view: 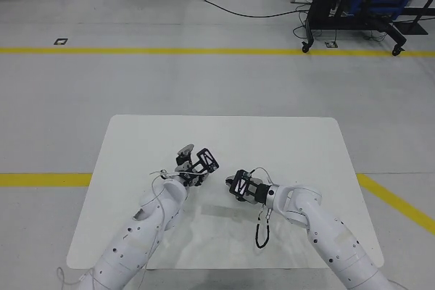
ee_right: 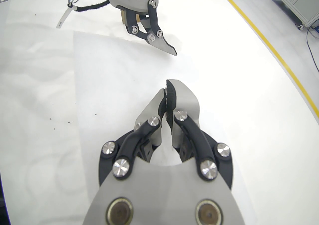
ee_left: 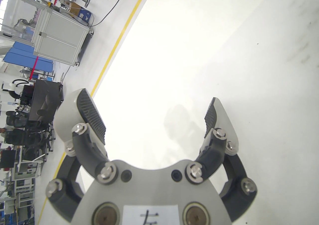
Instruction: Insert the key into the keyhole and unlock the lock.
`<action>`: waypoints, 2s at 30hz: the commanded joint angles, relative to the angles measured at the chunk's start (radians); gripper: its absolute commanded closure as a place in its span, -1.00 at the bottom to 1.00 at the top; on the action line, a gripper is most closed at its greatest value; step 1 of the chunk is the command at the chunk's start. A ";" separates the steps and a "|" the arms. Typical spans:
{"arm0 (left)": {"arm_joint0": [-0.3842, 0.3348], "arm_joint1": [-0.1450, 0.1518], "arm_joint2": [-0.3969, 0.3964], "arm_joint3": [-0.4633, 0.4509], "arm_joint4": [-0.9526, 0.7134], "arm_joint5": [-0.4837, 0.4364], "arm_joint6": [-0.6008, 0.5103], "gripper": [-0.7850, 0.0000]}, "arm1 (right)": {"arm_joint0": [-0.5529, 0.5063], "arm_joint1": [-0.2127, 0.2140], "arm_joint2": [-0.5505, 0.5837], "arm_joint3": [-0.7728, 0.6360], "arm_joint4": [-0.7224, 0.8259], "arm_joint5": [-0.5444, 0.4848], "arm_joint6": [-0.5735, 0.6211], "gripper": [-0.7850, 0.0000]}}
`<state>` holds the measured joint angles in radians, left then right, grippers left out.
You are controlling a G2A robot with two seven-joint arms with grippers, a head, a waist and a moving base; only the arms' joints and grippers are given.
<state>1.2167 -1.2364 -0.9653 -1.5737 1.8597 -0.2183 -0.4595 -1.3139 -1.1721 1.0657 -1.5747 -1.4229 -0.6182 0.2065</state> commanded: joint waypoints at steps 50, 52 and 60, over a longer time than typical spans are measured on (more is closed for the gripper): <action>0.188 0.027 -0.411 -0.221 -0.778 -0.256 0.138 -1.00 | -0.021 -0.002 0.107 -0.020 0.565 -0.067 -0.028 1.00; 0.185 0.029 -0.422 -0.215 -0.818 -0.286 0.125 -1.00 | -0.022 0.002 0.123 -0.035 0.611 -0.072 0.008 1.00; 0.185 0.029 -0.422 -0.215 -0.818 -0.286 0.125 -1.00 | -0.022 0.002 0.123 -0.035 0.611 -0.072 0.008 1.00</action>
<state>1.4021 -1.2074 -1.3870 -1.7891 1.0429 -0.5038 -0.3344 -1.3360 -1.1704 1.1884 -1.6094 -0.8125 -0.6905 0.2145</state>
